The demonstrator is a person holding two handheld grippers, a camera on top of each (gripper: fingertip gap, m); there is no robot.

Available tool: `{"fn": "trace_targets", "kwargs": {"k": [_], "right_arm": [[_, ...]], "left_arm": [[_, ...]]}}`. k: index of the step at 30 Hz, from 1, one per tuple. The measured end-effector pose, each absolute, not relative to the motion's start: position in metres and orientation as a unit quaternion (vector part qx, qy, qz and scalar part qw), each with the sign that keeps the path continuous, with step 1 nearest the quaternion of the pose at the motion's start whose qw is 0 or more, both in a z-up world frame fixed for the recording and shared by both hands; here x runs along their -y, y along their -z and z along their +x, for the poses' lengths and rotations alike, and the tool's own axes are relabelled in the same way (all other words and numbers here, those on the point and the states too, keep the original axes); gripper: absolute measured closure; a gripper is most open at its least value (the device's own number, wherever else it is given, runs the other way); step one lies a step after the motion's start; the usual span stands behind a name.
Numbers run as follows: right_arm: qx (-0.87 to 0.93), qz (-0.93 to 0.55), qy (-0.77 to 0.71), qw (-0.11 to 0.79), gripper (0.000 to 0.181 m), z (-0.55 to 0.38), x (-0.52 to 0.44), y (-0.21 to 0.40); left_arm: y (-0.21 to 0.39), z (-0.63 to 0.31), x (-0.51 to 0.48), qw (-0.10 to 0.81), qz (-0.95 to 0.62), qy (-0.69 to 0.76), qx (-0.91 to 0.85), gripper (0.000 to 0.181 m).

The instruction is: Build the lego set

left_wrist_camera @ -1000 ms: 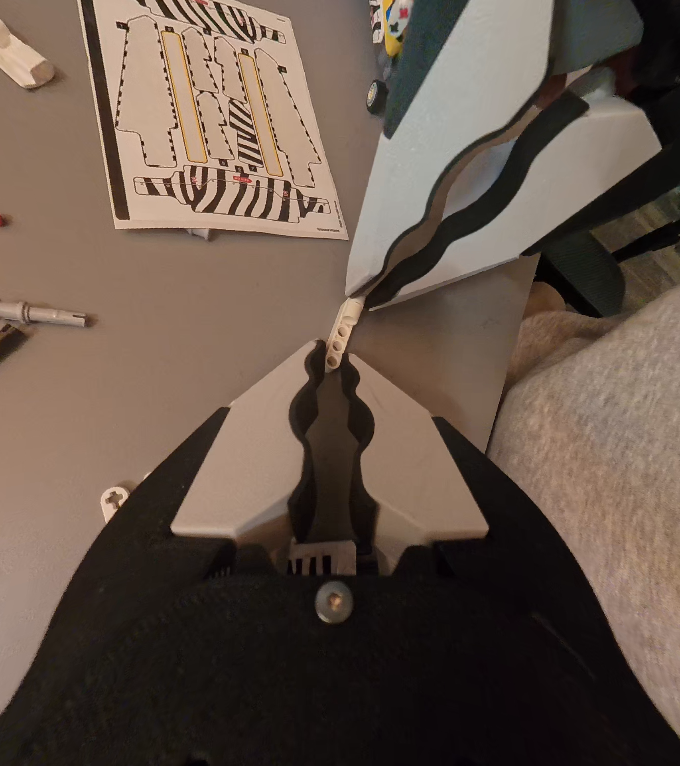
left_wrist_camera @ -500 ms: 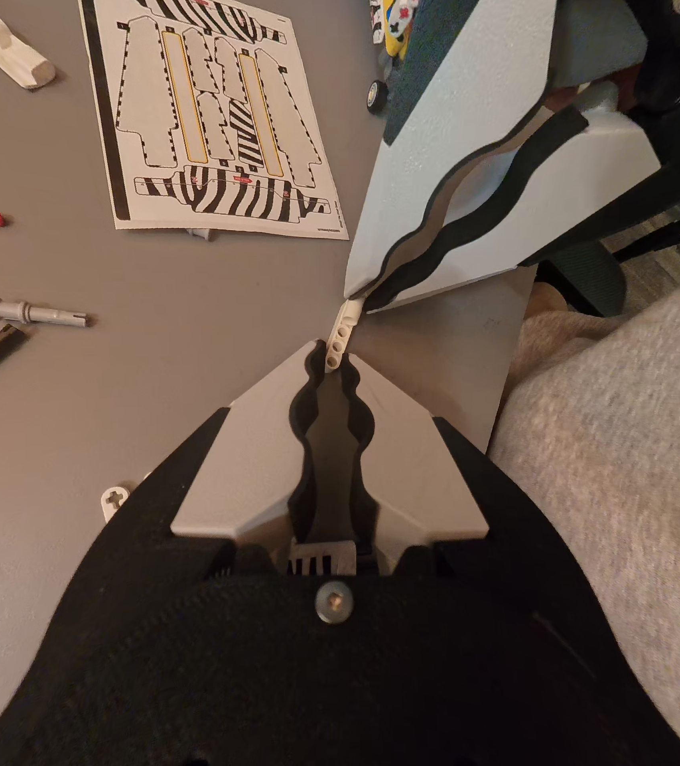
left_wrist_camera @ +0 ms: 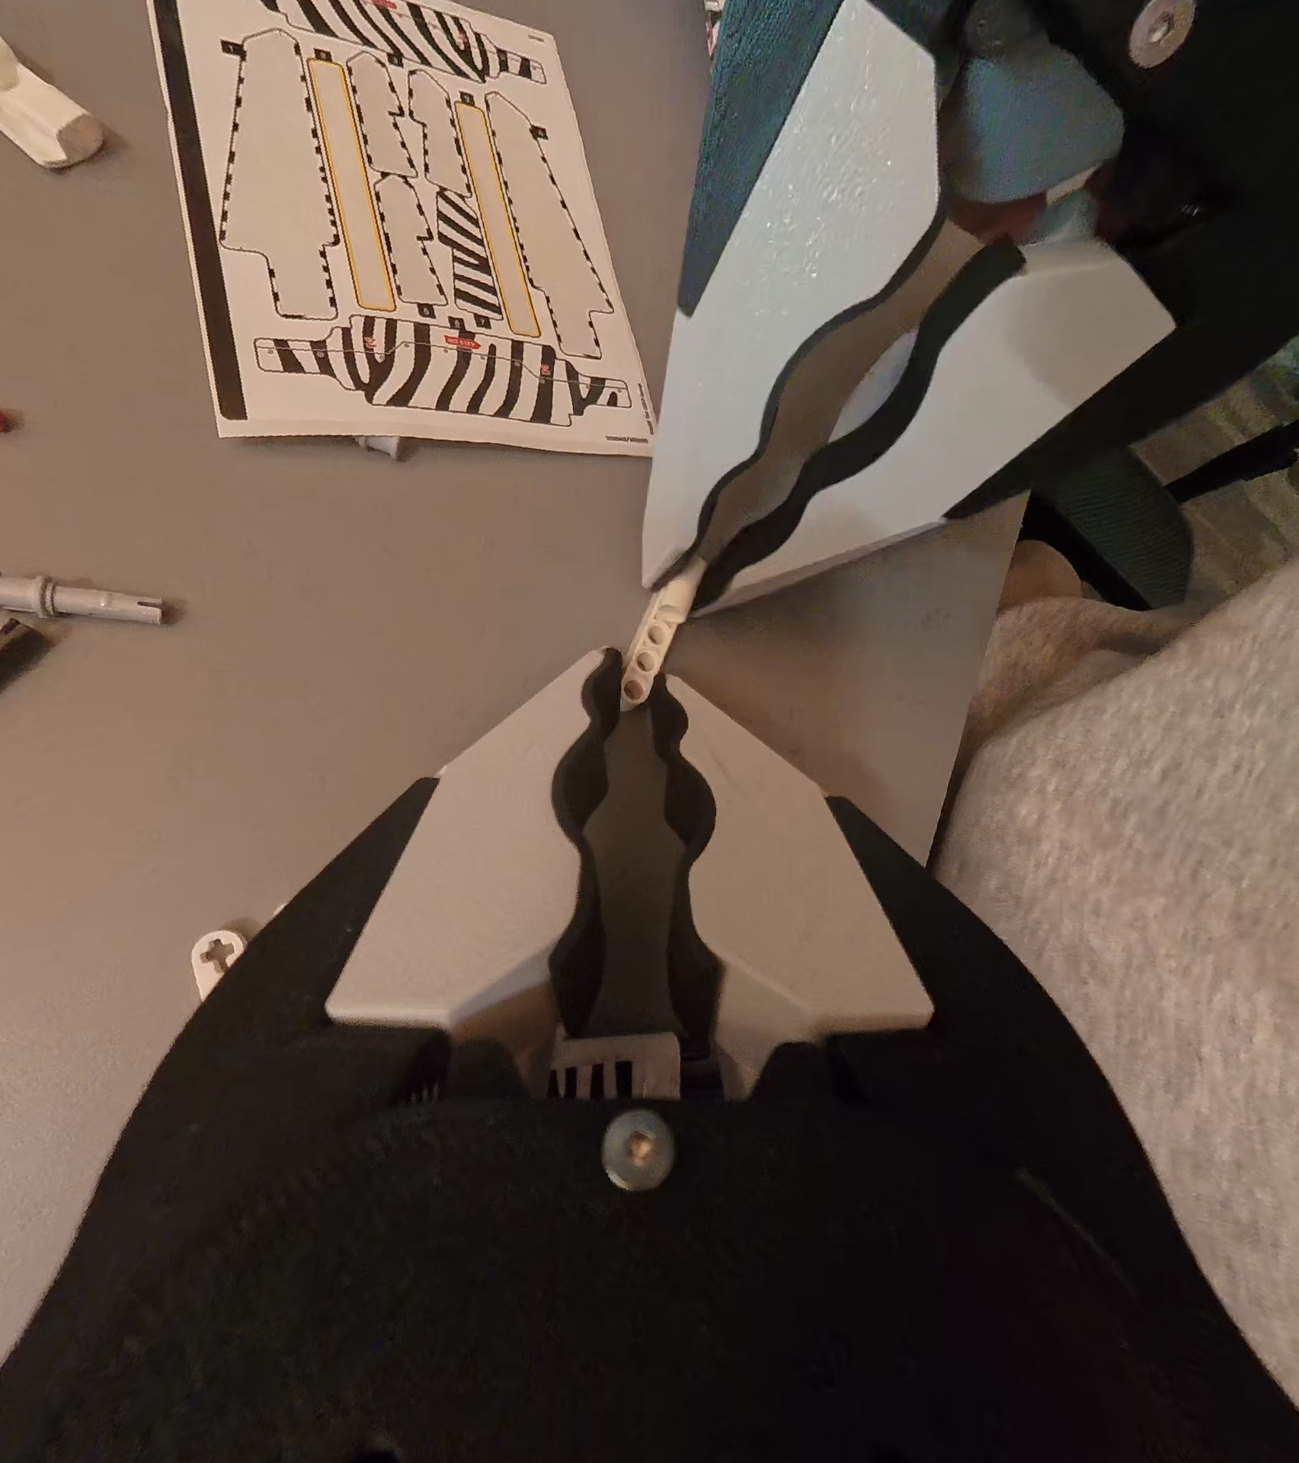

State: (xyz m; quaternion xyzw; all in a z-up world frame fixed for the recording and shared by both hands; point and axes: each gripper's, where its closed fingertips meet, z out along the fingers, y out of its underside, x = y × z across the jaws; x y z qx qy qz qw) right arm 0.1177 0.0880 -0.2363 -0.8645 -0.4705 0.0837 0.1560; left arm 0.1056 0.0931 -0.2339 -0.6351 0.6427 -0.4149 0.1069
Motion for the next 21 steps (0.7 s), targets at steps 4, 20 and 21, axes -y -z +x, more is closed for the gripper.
{"fn": "trace_targets", "kwargs": {"k": [4, 20, 21], "right_arm": [[0.452, -0.874, -0.1, 0.151, 0.175, 0.118, -0.088, 0.236], [0.386, -0.88, -0.126, 0.248, 0.141, 0.12, -0.103, 0.211], [0.374, -0.881, -0.129, 0.259, 0.138, 0.121, -0.104, 0.207]], "left_arm": [[0.234, 0.106, -0.093, 0.107, -0.635, 0.415, -0.643, 0.175], [0.2, 0.109, -0.114, 0.142, -0.638, 0.462, -0.599, 0.157], [0.197, 0.108, -0.122, 0.146, -0.642, 0.465, -0.592, 0.155]]}}
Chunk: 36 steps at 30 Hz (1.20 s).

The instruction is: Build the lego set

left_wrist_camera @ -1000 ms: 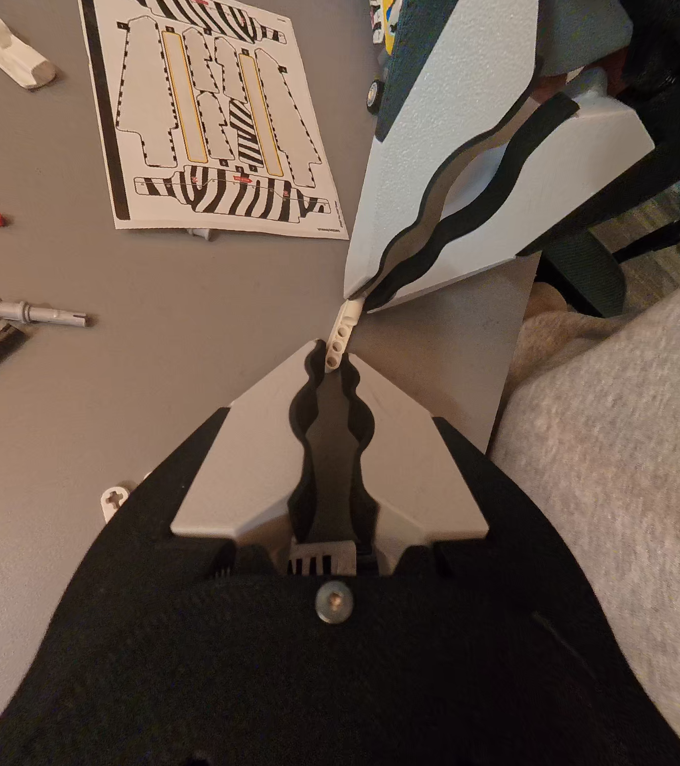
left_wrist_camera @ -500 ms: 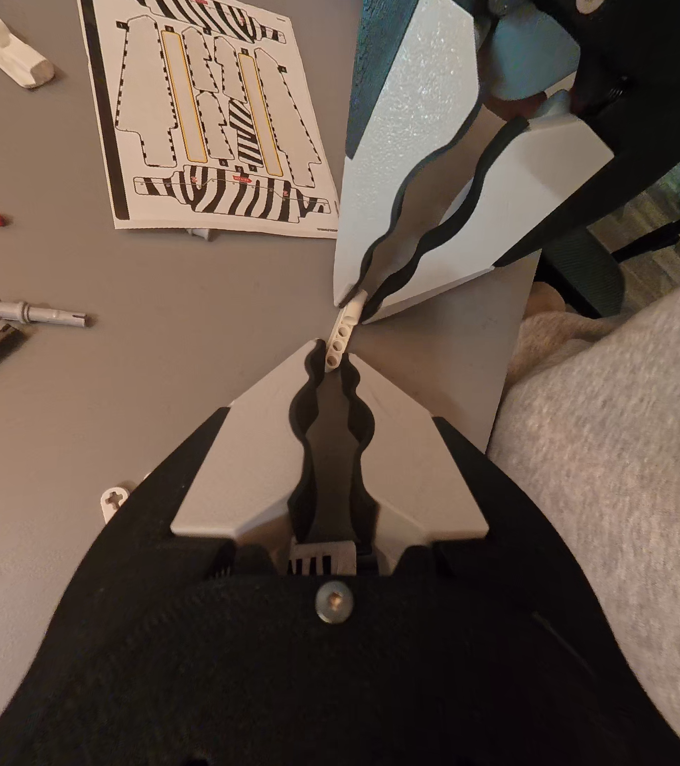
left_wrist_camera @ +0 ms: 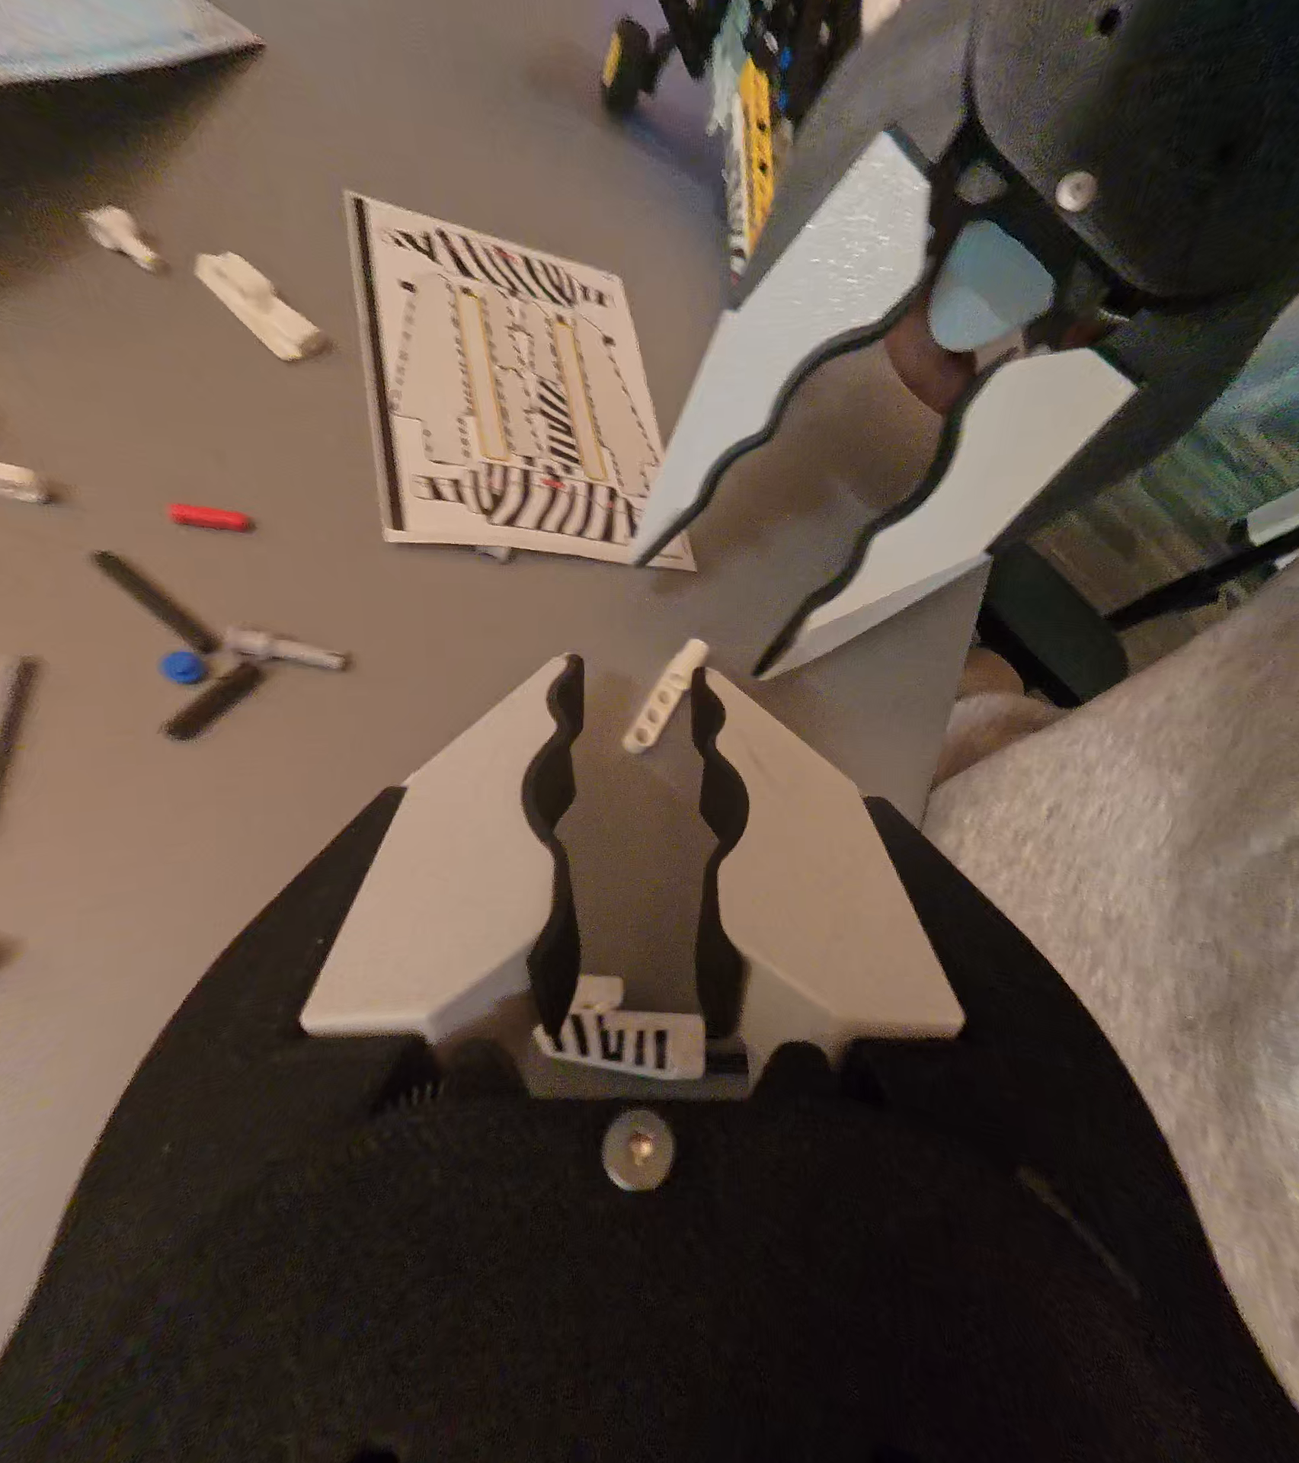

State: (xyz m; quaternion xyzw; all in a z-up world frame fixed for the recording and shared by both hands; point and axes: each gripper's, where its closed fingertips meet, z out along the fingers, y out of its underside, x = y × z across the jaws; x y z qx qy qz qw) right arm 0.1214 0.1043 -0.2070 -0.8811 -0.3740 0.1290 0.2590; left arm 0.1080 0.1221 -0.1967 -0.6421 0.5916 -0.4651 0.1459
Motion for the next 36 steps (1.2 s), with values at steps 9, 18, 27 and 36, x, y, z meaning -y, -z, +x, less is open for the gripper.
{"fn": "trace_targets", "kwargs": {"k": [9, 18, 27, 36], "right_arm": [[0.318, -0.849, -0.135, 0.4, 0.144, 0.107, -0.101, 0.18], [0.205, -0.809, -0.216, 0.507, 0.165, 0.096, -0.094, 0.175], [0.164, -0.783, -0.273, 0.534, 0.172, 0.097, -0.087, 0.162], [0.172, -0.784, -0.264, 0.536, 0.169, 0.088, -0.092, 0.162]], "left_arm": [[0.201, 0.108, -0.251, 0.268, -0.71, 0.326, -0.563, 0.159], [0.205, 0.094, -0.309, 0.27, -0.755, 0.277, -0.53, 0.174], [0.218, 0.089, -0.297, 0.246, -0.761, 0.291, -0.525, 0.171], [0.234, 0.088, -0.289, 0.215, -0.767, 0.293, -0.528, 0.169]]}}
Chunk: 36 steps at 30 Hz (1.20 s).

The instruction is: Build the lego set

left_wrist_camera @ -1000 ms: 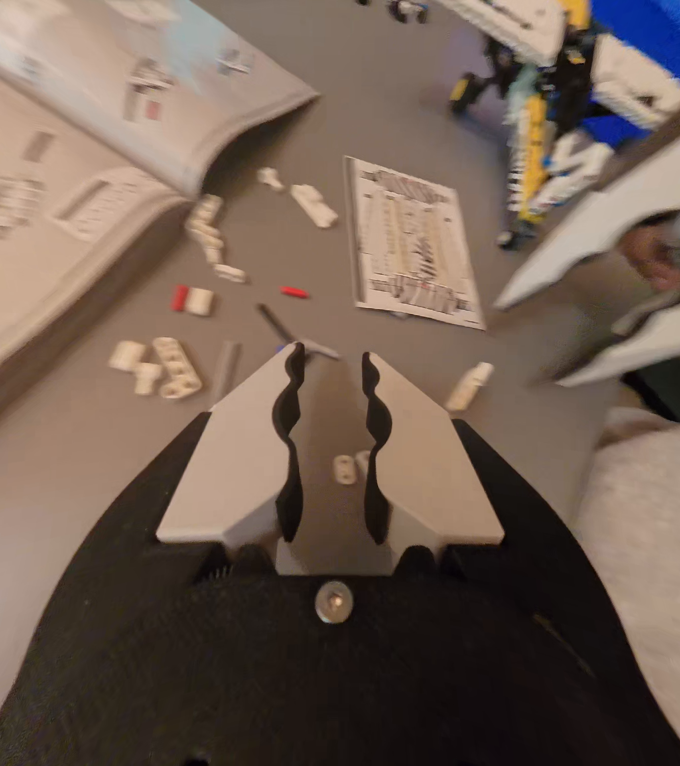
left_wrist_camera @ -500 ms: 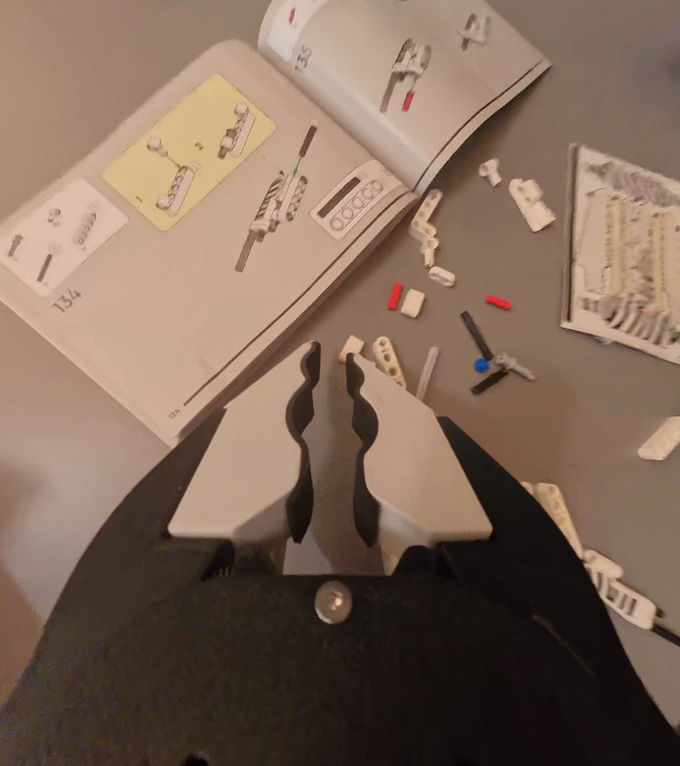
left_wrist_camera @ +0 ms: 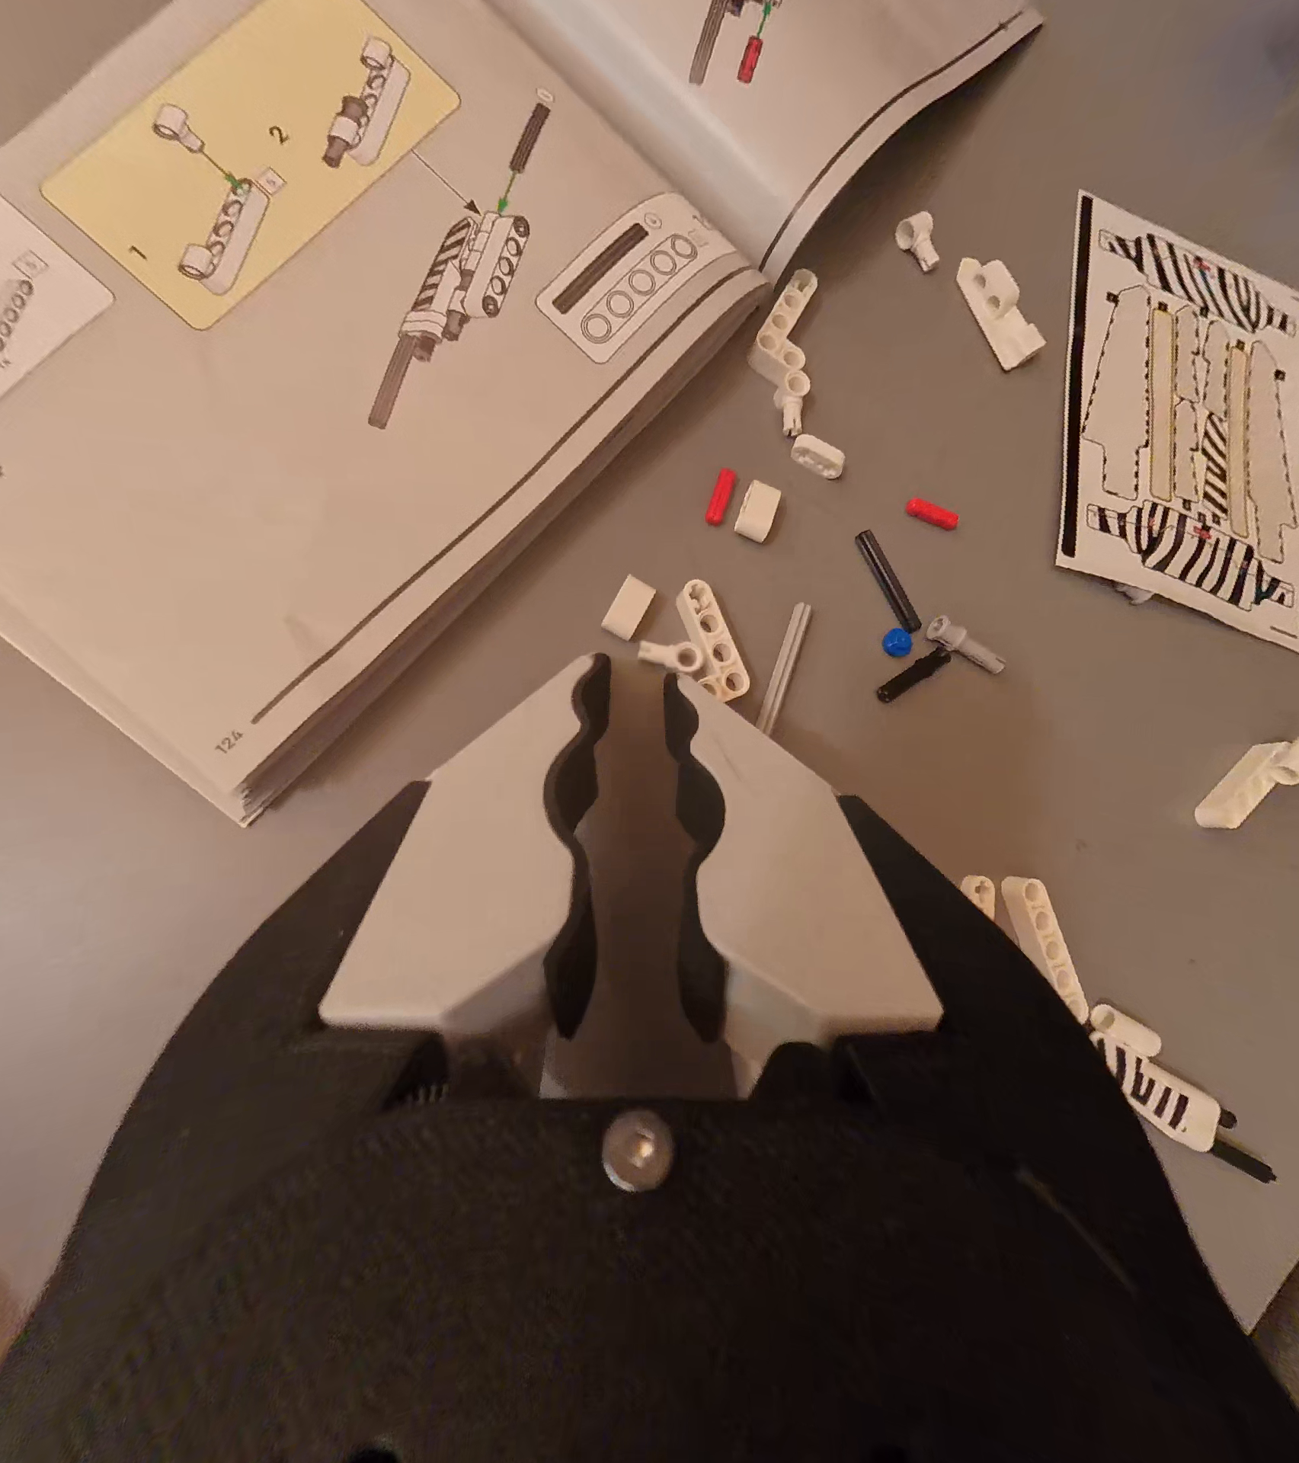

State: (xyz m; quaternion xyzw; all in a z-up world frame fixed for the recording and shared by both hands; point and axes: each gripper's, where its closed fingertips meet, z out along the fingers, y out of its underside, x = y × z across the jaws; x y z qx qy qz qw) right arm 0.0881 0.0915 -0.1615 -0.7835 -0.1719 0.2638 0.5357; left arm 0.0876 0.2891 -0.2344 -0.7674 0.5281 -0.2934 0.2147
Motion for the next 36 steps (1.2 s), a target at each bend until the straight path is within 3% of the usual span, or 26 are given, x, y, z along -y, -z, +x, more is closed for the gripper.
{"fn": "trace_targets", "kwargs": {"k": [12, 14, 19, 28, 34, 36], "right_arm": [[0.167, -0.779, -0.271, 0.54, 0.167, 0.084, -0.092, 0.16], [0.167, -0.779, -0.272, 0.54, 0.167, 0.084, -0.091, 0.16], [0.165, -0.78, -0.27, 0.539, 0.165, 0.085, -0.09, 0.161], [0.177, -0.772, -0.189, 0.58, 0.156, 0.105, -0.103, 0.147], [0.15, -0.692, -0.247, 0.661, 0.177, 0.109, -0.121, 0.097], [0.16, -0.703, -0.247, 0.648, 0.173, 0.108, -0.125, 0.102]], "left_arm": [[0.234, 0.092, -0.283, 0.238, -0.734, 0.286, -0.568, 0.168], [0.234, 0.093, -0.28, 0.236, -0.727, 0.289, -0.577, 0.177], [0.233, 0.089, -0.283, 0.238, -0.733, 0.28, -0.572, 0.177], [0.172, 0.098, -0.239, 0.216, -0.657, 0.459, -0.558, 0.179], [0.146, 0.102, -0.174, 0.195, -0.527, 0.532, -0.633, 0.178], [0.148, 0.105, -0.161, 0.192, -0.503, 0.539, -0.647, 0.179]]}}
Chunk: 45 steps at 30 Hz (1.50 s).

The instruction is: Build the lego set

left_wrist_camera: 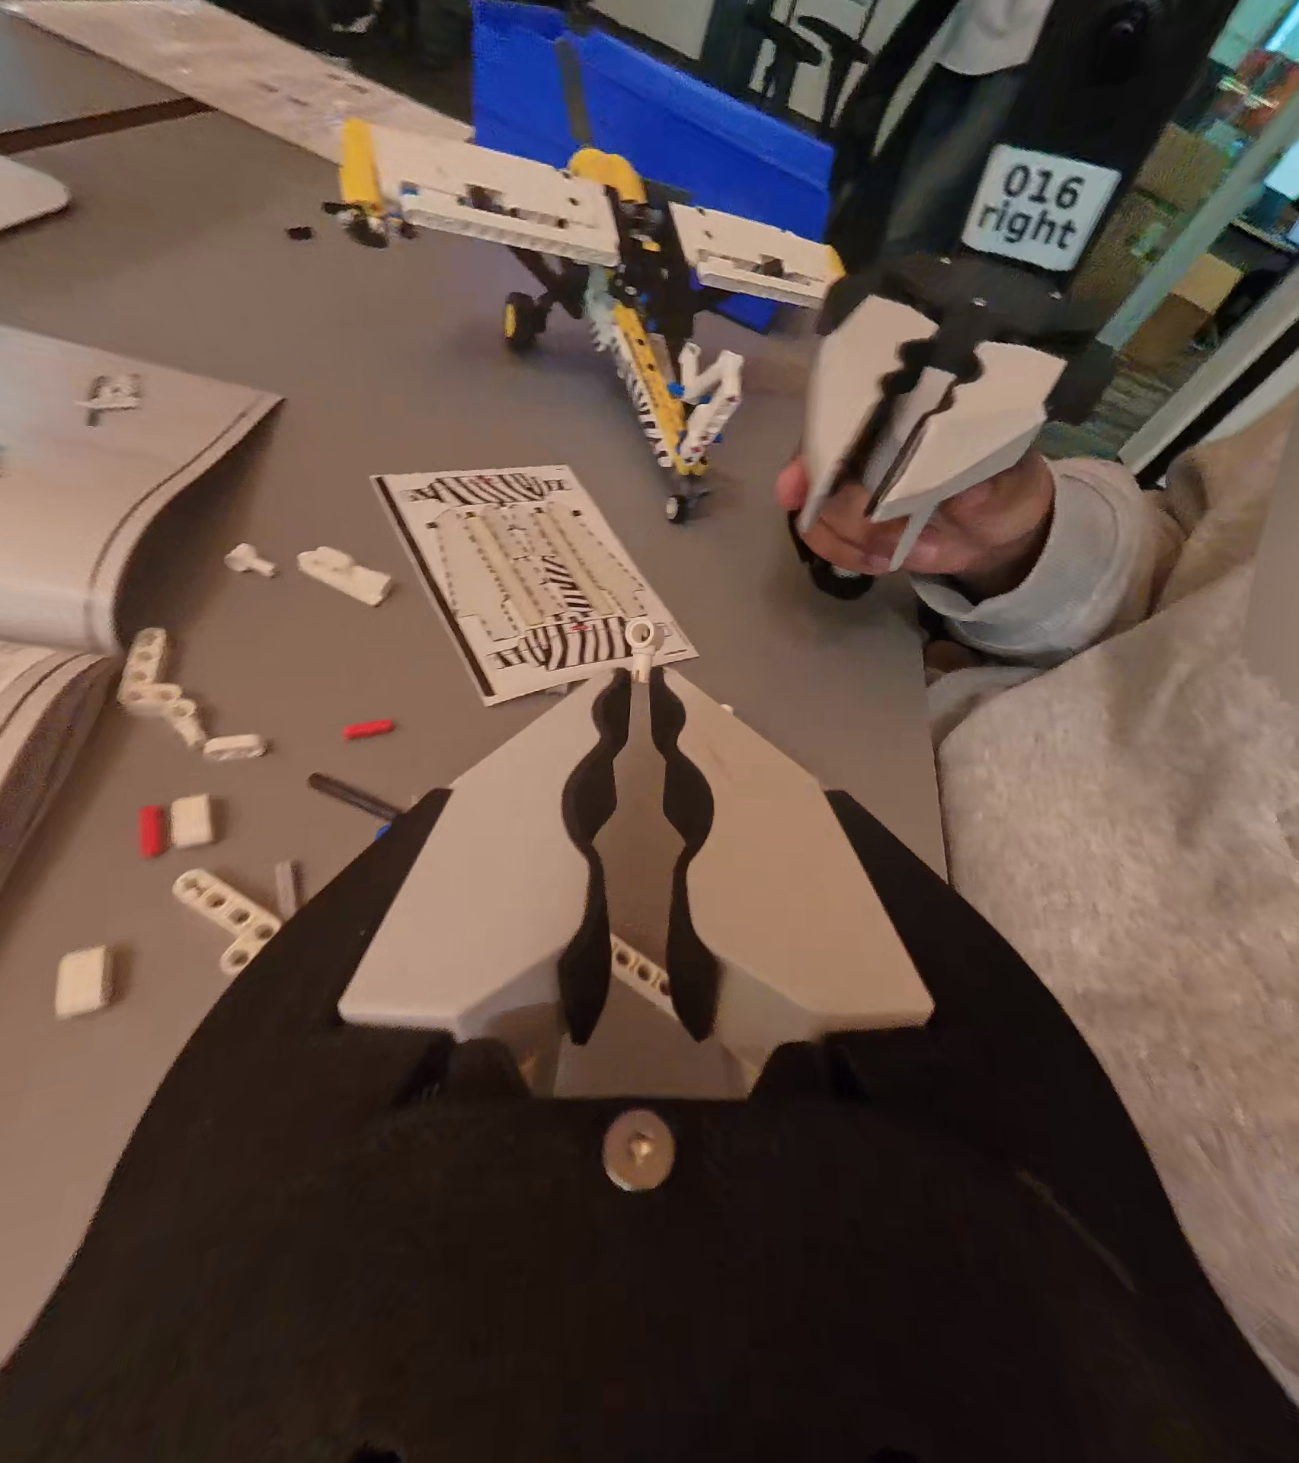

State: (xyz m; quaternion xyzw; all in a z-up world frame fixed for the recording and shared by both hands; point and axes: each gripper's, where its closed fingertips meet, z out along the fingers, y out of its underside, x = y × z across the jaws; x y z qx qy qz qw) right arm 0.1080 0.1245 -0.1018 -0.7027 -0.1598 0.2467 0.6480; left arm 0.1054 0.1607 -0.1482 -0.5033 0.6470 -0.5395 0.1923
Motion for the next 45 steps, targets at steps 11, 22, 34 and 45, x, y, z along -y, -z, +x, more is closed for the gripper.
{"fn": "trace_targets", "kwargs": {"k": [11, 22, 34, 45], "right_arm": [[0.266, -0.758, -0.199, 0.561, 0.165, 0.105, -0.122, 0.135], [0.232, -0.785, -0.3, 0.489, 0.171, 0.101, -0.128, 0.15], [0.22, -0.814, -0.297, 0.447, 0.175, 0.101, -0.131, 0.167], [0.257, -0.855, -0.213, 0.397, 0.175, 0.107, -0.123, 0.179]], "left_arm": [[0.155, 0.104, -0.129, 0.133, -0.443, 0.596, -0.657, 0.179], [0.157, 0.104, -0.126, 0.172, -0.417, 0.576, -0.682, 0.179], [0.172, 0.107, -0.124, 0.181, -0.419, 0.539, -0.708, 0.179], [0.185, 0.106, -0.117, 0.15, -0.459, 0.524, -0.702, 0.167]]}}
